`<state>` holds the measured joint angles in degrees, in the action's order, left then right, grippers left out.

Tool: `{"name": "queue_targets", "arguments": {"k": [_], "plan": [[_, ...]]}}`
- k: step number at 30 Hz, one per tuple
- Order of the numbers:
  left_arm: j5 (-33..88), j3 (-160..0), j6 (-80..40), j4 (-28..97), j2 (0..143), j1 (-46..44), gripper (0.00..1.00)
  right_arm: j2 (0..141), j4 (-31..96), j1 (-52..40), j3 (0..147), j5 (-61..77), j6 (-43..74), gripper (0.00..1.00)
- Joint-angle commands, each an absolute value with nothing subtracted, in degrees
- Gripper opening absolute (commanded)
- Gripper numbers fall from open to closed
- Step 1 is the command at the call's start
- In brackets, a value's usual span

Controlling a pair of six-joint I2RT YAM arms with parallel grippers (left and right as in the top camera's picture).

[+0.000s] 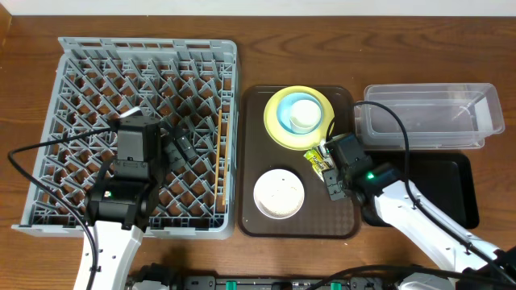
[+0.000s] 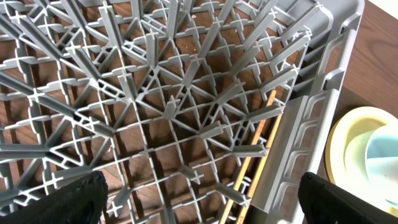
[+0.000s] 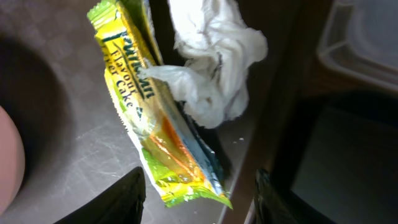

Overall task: Sort waste into correct bins and load items into the dishwasher
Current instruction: 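Close the right gripper on the yellow wrapper beside the rice bowl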

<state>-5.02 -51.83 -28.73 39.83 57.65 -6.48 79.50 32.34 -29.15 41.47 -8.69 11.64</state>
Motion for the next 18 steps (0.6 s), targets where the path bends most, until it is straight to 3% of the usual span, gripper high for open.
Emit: {"name": "queue_targets", "arguments": {"k": [1,18], "plan": [[-5.13,-51.64,-29.21,39.88,57.71,-6.28,0.99,79.85,30.52,-28.47,39.53,-6.07,11.46,0.54],[-5.13,-51.64,-29.21,39.88,57.71,-6.28,0.99,79.85,25.85,-28.56,36.6,-2.28,11.49,0.52]]}}
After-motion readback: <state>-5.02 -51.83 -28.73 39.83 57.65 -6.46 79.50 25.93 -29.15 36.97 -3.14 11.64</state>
